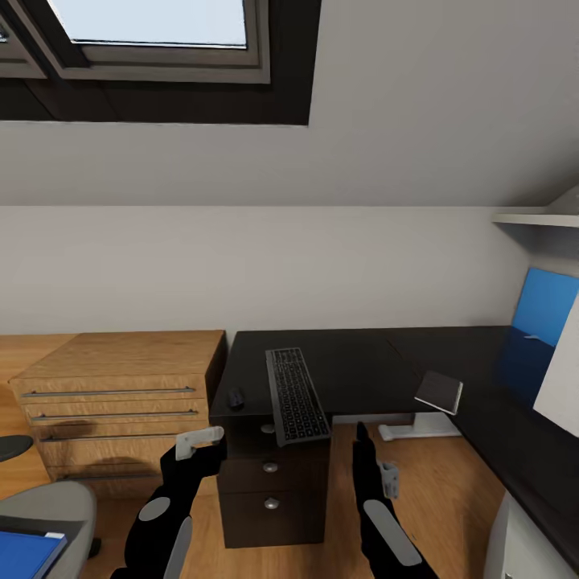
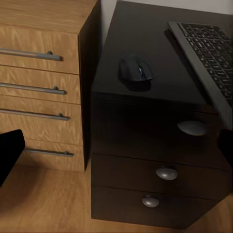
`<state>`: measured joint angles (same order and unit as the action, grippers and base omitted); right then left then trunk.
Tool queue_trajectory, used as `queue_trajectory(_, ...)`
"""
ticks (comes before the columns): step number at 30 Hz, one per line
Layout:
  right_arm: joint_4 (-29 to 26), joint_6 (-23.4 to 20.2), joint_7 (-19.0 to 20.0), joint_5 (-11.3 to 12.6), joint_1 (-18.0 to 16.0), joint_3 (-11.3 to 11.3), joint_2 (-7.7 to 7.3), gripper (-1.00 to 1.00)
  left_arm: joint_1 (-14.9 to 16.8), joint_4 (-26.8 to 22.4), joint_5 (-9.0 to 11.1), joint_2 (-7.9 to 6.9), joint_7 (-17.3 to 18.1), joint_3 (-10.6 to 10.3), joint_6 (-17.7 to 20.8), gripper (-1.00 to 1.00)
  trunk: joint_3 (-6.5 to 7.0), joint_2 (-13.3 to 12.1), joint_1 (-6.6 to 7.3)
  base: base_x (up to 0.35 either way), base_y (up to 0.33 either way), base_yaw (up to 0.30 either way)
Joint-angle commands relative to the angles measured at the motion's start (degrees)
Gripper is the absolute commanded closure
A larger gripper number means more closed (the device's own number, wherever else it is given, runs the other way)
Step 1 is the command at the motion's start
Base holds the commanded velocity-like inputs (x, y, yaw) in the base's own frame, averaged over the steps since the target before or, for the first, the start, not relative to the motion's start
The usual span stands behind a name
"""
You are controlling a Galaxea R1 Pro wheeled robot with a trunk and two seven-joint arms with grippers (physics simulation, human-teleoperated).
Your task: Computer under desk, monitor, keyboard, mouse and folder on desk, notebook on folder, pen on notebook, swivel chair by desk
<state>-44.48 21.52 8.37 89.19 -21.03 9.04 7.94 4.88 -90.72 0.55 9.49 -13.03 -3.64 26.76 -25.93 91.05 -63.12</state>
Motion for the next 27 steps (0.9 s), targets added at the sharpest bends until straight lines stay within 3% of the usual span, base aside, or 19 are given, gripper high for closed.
queue_trajectory(1, 0.02, 0.38, -0.07, 0.57, -0.13, -0.1, -1.11, -1.0, 0.04, -0.07, 0.07, 0.0, -0.33, -0.06, 0.31, -1.0, -0.07, 0.04, 0.0, -0.001, -0.095, 0.0)
queue_trajectory(4, 0.01, 0.45, -0.49, 0.56, -0.2, -0.3, -2.77, -1.0, 0.04, -0.07, 0.07, 0.0, -0.33, -0.05, 0.31, -1.0, -0.07, 0.04, 0.0, 0.0, -0.055, 0.0)
queue_trajectory(5, 0.01, 0.57, -0.65, 0.55, -0.25, -0.36, -3.93, -1.0, 0.04, -0.07, 0.07, 0.0, -0.33, -0.05, 0.31, -1.0, -0.07, 0.04, 0.0, 0.0, -0.02, 0.0)
queue_trajectory(11, -0.78, 0.84, -0.61, 0.26, -0.39, -0.4, -6.8, -1.0, 0.04, -0.07, 0.07, 0.0, -0.33, -0.05, 0.31, -1.0, -0.07, 0.04, 0.0, 0.0, -0.008, 0.0)
queue_trajectory(15, -5.28, 0.88, -0.55, -1.75, -0.41, -0.17, -8.61, -1.0, 0.04, -0.07, 0.07, 0.0, -0.33, -0.11, 0.31, -1.0, -0.07, 0.04, 0.0, 0.028, -0.017, 0.0)
queue_trajectory(20, -7.94, 0.8, -0.94, -7.2, -0.42, -0.15, -10.54, -1.0, 0.04, -0.07, 0.07, 0.0, -0.33, -0.15, 0.36, -1.0, -0.07, 0.04, 0.0, 0.19, -0.12, 0.0)
queue_trajectory(22, -8.56, 0.7, -4.27, -11.53, -0.42, -0.32, -11.27, -1.0, 0.04, -0.07, 0.07, 0.0, -0.33, -0.2, 0.38, -1.0, -0.07, 0.04, 0.0, 0.252, -0.169, 0.0)
queue_trajectory(23, -9.6, 0.64, -8.73, -15.01, -0.42, -0.32, -11.8, -1.0, 0.04, -0.07, 0.07, 0.0, -0.33, -0.21, 0.43, -1.0, -0.07, 0.04, 0.0, 0.264, -0.183, 0.0)
queue_trajectory(26, -12.36, 0.45, -14.54, -21.03, -0.42, -0.21, -12.53, -1.0, 0.04, -0.07, 0.07, 0.0, -0.33, -0.26, 0.47, -1.0, -0.07, 0.04, 0.0, 0.267, -0.192, 0.0)
queue_trajectory(27, -12.78, 0.42, -15.35, -21.93, -0.42, -0.21, -12.7, -1.0, 0.04, -0.07, 0.07, 0.0, -0.33, -0.27, 0.47, -1.0, -0.07, 0.04, 0.0, 0.268, -0.2, 0.0)
